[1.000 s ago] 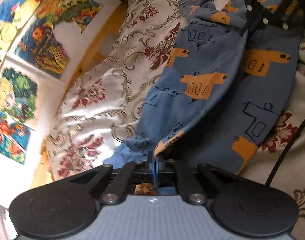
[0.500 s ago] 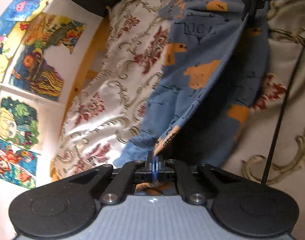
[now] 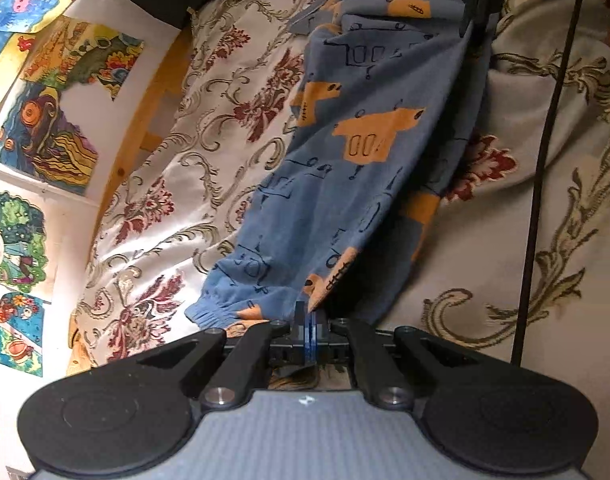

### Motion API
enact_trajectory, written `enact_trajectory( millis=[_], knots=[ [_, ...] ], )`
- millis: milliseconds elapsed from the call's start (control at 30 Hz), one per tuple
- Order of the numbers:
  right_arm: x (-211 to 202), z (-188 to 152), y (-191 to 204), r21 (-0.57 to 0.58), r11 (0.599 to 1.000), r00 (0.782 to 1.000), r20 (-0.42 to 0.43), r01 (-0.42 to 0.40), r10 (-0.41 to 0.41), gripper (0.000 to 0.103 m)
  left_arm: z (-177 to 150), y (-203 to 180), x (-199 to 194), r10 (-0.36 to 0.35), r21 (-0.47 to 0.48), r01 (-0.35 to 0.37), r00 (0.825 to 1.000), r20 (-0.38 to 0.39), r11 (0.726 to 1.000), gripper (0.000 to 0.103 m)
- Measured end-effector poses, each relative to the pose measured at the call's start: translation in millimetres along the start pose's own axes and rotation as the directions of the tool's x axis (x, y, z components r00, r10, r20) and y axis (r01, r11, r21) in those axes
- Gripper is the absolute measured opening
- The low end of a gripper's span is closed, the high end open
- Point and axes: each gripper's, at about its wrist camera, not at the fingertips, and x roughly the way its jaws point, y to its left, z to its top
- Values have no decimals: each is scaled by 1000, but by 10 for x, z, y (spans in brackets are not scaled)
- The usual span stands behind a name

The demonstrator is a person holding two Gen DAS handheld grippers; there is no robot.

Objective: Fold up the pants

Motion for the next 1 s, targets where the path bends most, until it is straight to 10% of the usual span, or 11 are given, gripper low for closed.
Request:
enact_trajectory(
  millis=[300, 533, 667, 833, 1000],
  knots=[
    [3, -47, 6, -3, 1000, 1000, 0, 1, -1, 7, 5, -4, 48, -83, -44, 81, 996, -43, 996, 8],
    [-390, -335, -296, 239, 966, 995, -31, 100, -95, 73, 237, 264, -208, -161, -350, 156, 987, 16, 924, 52],
    [-631, -692, -531, 419, 865, 961, -135, 274, -240, 102, 617, 306, -320, -186, -496, 234, 972, 144, 836, 71],
    [-743, -1205, -925, 645, 645, 911, -257, 410, -322, 102, 1300, 161, -298, -178, -588, 305, 948, 265, 749, 93],
    [-766, -1511, -1115, 806, 465, 919, -233, 366, -319, 102, 2037, -274, -181, -19, -554, 107, 987, 161, 826, 97]
  ],
)
